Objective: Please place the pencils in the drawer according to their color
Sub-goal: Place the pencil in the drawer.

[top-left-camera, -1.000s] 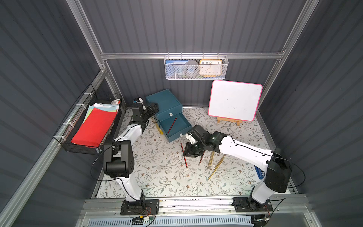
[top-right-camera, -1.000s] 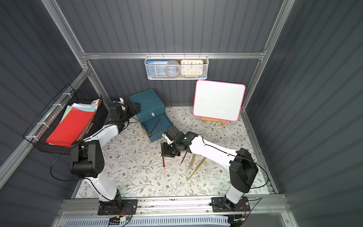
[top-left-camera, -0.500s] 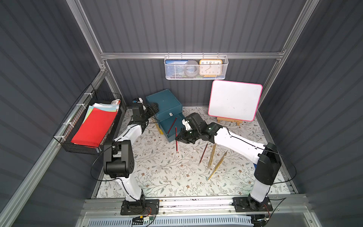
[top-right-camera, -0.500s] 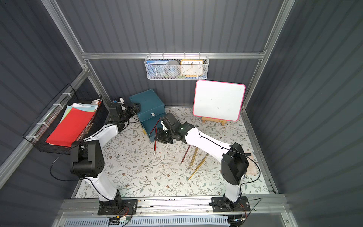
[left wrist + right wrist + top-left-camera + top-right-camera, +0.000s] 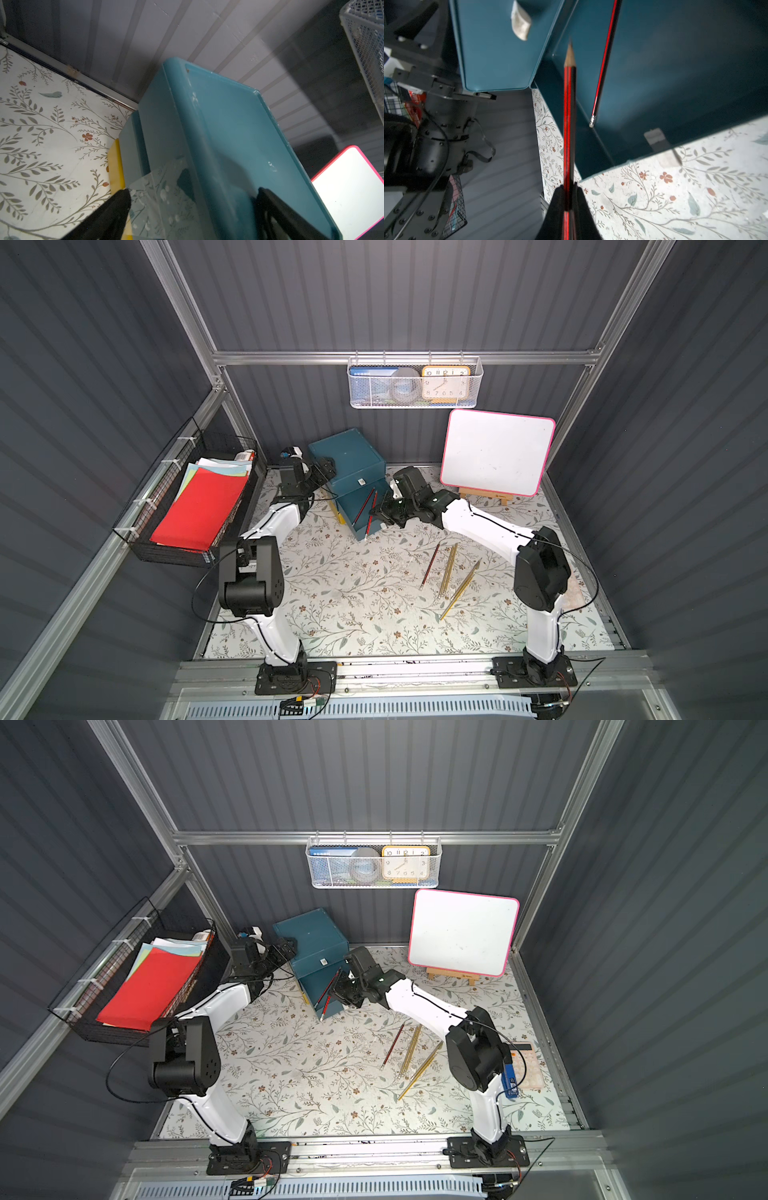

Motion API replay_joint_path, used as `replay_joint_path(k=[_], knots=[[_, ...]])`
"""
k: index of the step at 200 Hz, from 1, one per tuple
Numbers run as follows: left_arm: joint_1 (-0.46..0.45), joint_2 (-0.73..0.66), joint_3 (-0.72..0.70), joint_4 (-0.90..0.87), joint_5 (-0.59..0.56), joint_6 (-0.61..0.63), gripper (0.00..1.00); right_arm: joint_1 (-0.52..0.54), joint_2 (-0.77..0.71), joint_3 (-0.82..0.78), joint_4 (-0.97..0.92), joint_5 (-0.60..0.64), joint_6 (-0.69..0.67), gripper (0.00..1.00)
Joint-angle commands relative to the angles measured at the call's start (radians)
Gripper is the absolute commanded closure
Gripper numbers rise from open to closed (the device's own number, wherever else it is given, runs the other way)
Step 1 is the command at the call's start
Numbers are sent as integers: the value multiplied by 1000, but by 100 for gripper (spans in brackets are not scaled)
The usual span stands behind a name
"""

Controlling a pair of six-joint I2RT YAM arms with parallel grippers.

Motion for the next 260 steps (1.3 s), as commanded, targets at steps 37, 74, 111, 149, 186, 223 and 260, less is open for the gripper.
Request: replay_joint_path(k=[37,74,111,149,186,223,260], knots=[[-5,-5,-22,-74,4,19,0,-18,89,78,56,34,87,100],[-5,-5,-22,-76,4,21,0,-23,140,126,52,67,86,100],[-5,-6,-18,-83,3,26,0,-26,209,207,16,122,78,100],[-5,-5,-17,-84,3,28,0,-33,266,266,-21,136,64,100],[-5,-4,-15,-84,3,25,0,-36,302,298,-43,137,51,100],[-5,-2,-14,-84,2,26,0,-36,323,331,-71,138,28,91],[-5,-2,-16,-83,3,26,0,-36,321,345,-82,143,13,78]])
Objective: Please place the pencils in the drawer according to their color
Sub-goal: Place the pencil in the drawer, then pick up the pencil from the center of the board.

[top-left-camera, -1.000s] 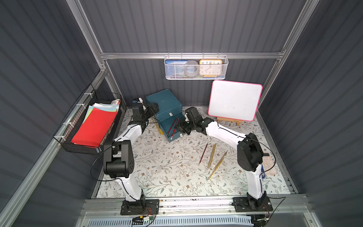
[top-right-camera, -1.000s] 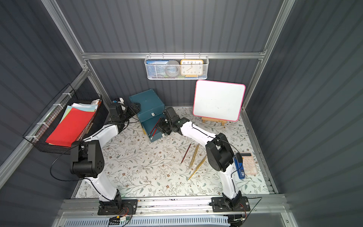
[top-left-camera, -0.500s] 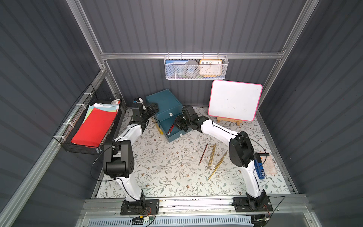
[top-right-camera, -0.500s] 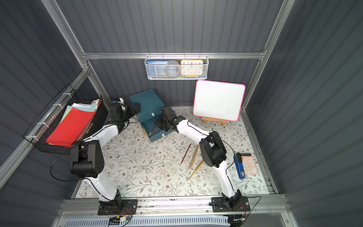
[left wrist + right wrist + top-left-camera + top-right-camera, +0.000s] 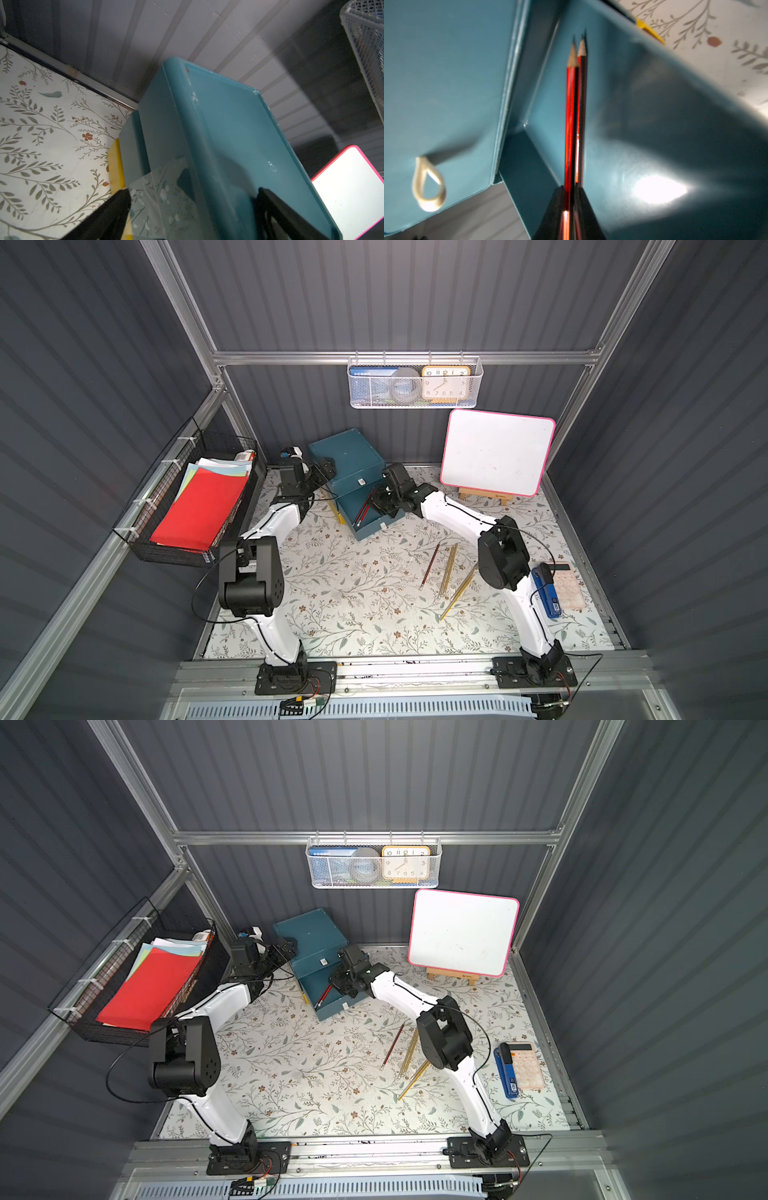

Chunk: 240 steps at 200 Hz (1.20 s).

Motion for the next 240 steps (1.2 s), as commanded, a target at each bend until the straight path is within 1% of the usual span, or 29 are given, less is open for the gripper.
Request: replay_joint_path(k=[1,11,70,99,123,168,208,240], knots=[[-5,-2,-16,-81,2,25,0,-3,17,33,-32,16,-26,78],[-5,-3,-14,-81,2,24,0,-4,15,37,-36,17,-30,75],[-5,-4,-10,-87,0,27,0,-5,-31,36,-47,7,-63,75],[-5,-3,-10,-86,0,27,0,-4,-87,20,-49,-3,-84,75],[-5,-3,-10,-84,0,26,0,-3,-152,-28,-36,-4,-98,75],[-5,0,-8,-83,1,24,0,-2,-294,-159,-26,-10,-131,75],[-5,-3,-16,-74,0,23,0,-3,-450,-345,-45,56,-192,75],[-5,-5,-28,-63,6,16,0,-3,-538,-505,-59,117,-210,75]])
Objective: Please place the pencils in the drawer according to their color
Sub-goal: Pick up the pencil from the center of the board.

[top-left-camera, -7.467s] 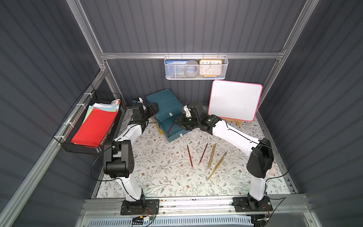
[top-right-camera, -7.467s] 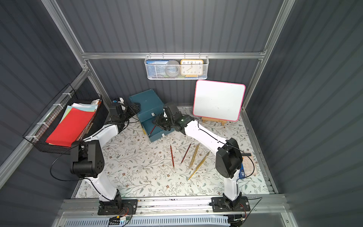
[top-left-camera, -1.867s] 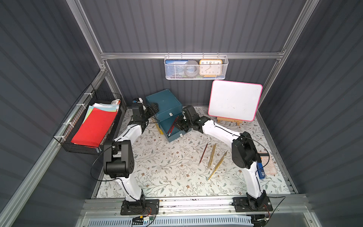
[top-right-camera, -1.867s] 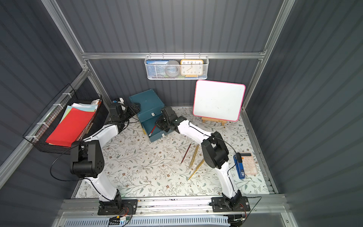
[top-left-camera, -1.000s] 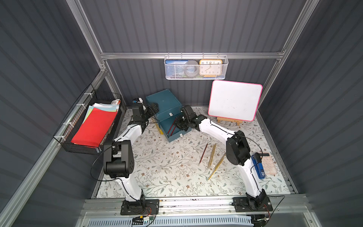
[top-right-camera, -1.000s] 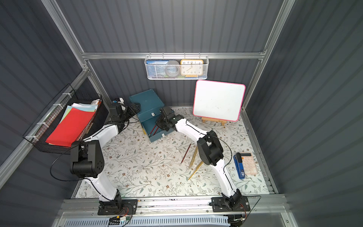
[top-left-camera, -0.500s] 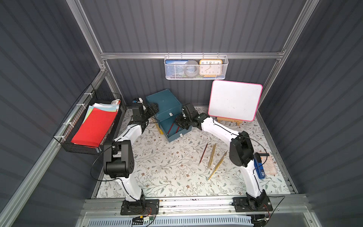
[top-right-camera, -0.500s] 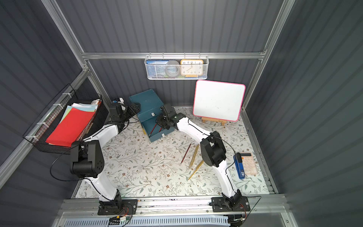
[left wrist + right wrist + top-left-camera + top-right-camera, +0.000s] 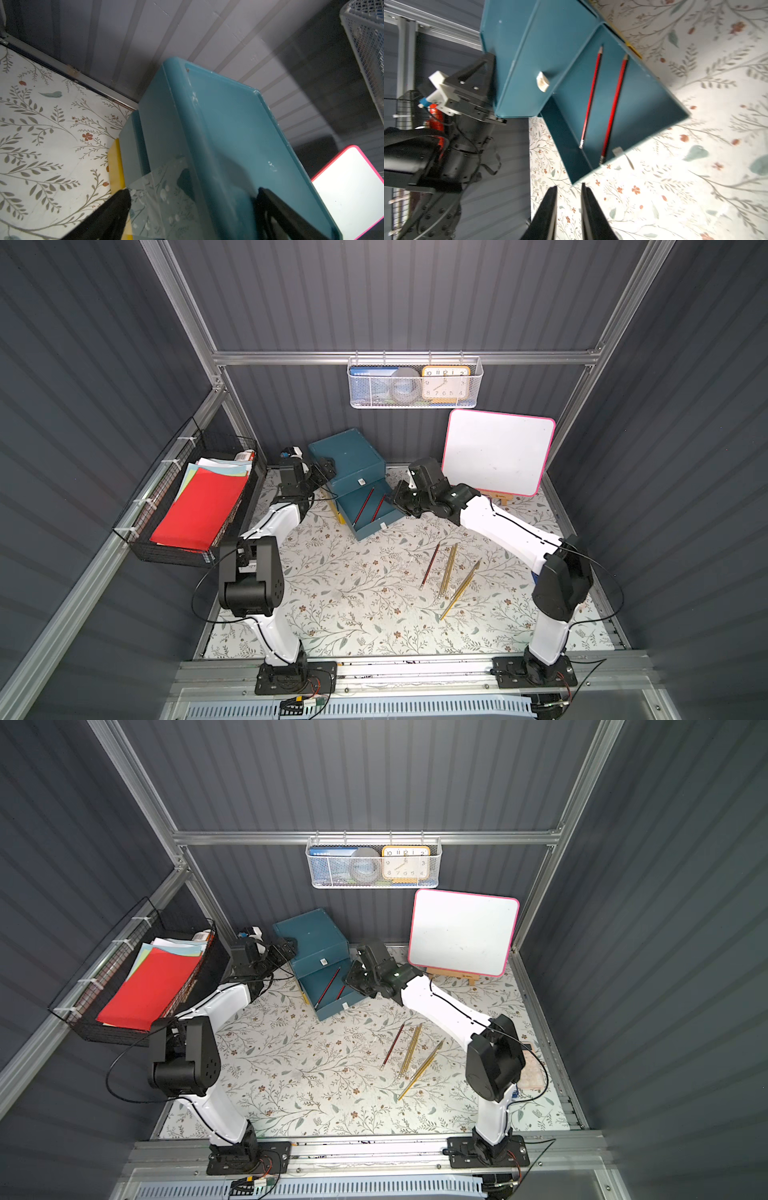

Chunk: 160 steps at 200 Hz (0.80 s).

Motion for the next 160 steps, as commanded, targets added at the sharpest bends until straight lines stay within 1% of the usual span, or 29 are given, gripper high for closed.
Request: replay_joint_path(k=[1,36,55,72,104,160], knots=[[-5,-6,-28,-63,7,16,0,-2,-48,-94,-36,68,-44,75],[-5,-6,-28,-61,5,16,0,-4,-102,-247,-57,138,-81,75],[-5,-5,-28,-61,5,17,0,-4,-112,-295,-81,187,-108,75],[-5,-5,-24,-61,5,17,0,-6,-110,-329,-141,240,-126,75],[-5,-8,-24,-62,5,17,0,-8,-67,-356,-212,304,-141,75],[-5,-8,-27,-63,5,15,0,-13,43,-352,-244,297,-149,75]])
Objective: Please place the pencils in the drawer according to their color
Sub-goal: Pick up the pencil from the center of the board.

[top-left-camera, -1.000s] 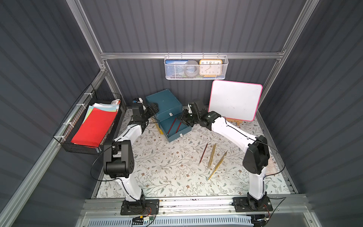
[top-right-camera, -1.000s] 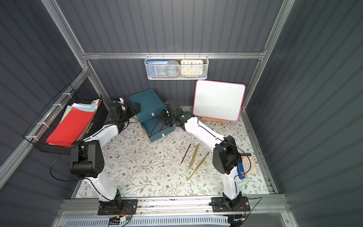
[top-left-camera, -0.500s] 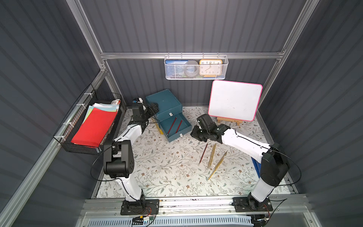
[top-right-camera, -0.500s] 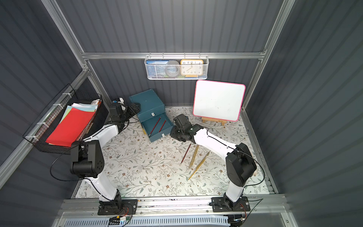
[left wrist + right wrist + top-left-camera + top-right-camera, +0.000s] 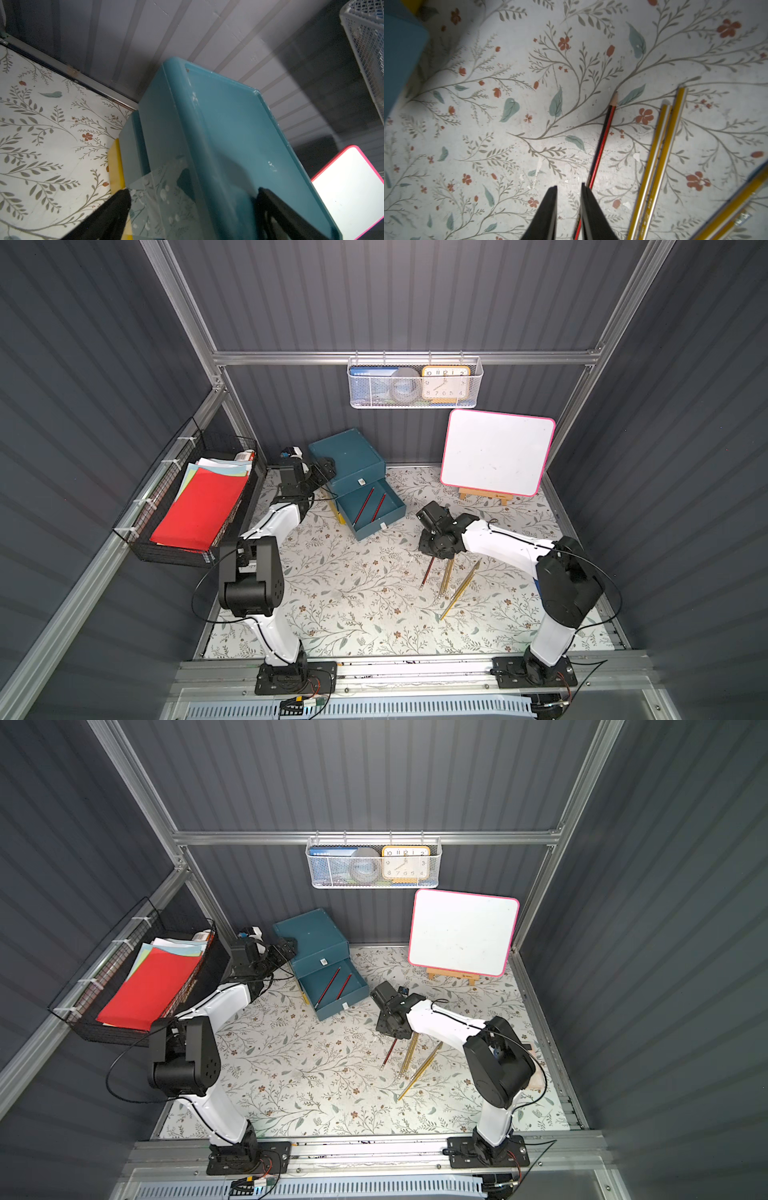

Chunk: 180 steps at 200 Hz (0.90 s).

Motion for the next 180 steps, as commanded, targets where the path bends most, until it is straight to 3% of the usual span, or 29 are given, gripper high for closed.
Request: replay_joint_path(k=[1,124,180], knots=[[-5,-8,-28,-63,5,15,0,-3,46,0,-58,27,-17,75],[-5,-8,-25,-63,6,14,0,-28,166,-2,-41,0,-10,78],[-5,-7,-24,-63,6,12,0,-40,170,-33,-16,-42,6,94]])
